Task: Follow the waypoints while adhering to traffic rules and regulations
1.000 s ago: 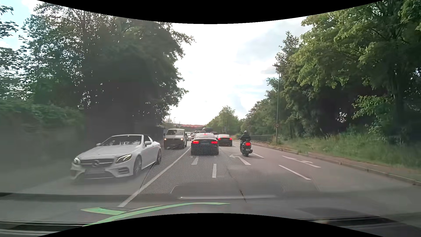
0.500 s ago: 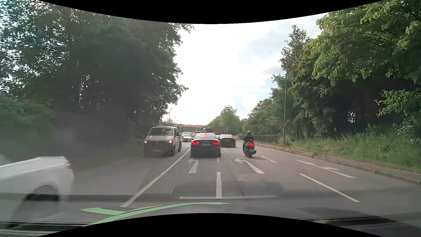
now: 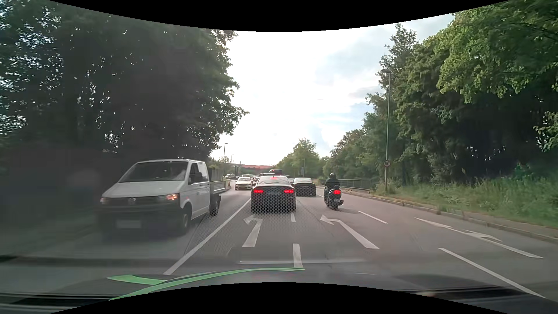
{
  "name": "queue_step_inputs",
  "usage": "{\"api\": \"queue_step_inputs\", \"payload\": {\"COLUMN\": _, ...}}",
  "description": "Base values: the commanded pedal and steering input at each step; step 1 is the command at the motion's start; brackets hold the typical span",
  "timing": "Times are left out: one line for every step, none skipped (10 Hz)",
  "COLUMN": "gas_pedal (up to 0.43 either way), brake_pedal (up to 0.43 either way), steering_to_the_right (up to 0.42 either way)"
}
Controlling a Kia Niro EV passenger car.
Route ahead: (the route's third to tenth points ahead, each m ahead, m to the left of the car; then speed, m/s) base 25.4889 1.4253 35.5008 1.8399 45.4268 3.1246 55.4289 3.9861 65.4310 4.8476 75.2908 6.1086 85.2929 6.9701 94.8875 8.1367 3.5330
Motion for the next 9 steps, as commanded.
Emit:
{"api": "queue_step_inputs", "payload": {"gas_pedal": 0.000, "brake_pedal": 0.079, "steering_to_the_right": -0.006}}
{"api": "queue_step_inputs", "payload": {"gas_pedal": 0.000, "brake_pedal": 0.085, "steering_to_the_right": -0.006}}
{"api": "queue_step_inputs", "payload": {"gas_pedal": 0.000, "brake_pedal": 0.098, "steering_to_the_right": -0.007}}
{"api": "queue_step_inputs", "payload": {"gas_pedal": 0.000, "brake_pedal": 0.122, "steering_to_the_right": -0.007}}
{"api": "queue_step_inputs", "payload": {"gas_pedal": 0.000, "brake_pedal": 0.134, "steering_to_the_right": -0.007}}
{"api": "queue_step_inputs", "payload": {"gas_pedal": 0.000, "brake_pedal": 0.152, "steering_to_the_right": -0.007}}
{"api": "queue_step_inputs", "payload": {"gas_pedal": 0.000, "brake_pedal": 0.165, "steering_to_the_right": -0.007}}
{"api": "queue_step_inputs", "payload": {"gas_pedal": 0.000, "brake_pedal": 0.177, "steering_to_the_right": -0.007}}
{"api": "queue_step_inputs", "payload": {"gas_pedal": 0.000, "brake_pedal": 0.195, "steering_to_the_right": -0.007}}
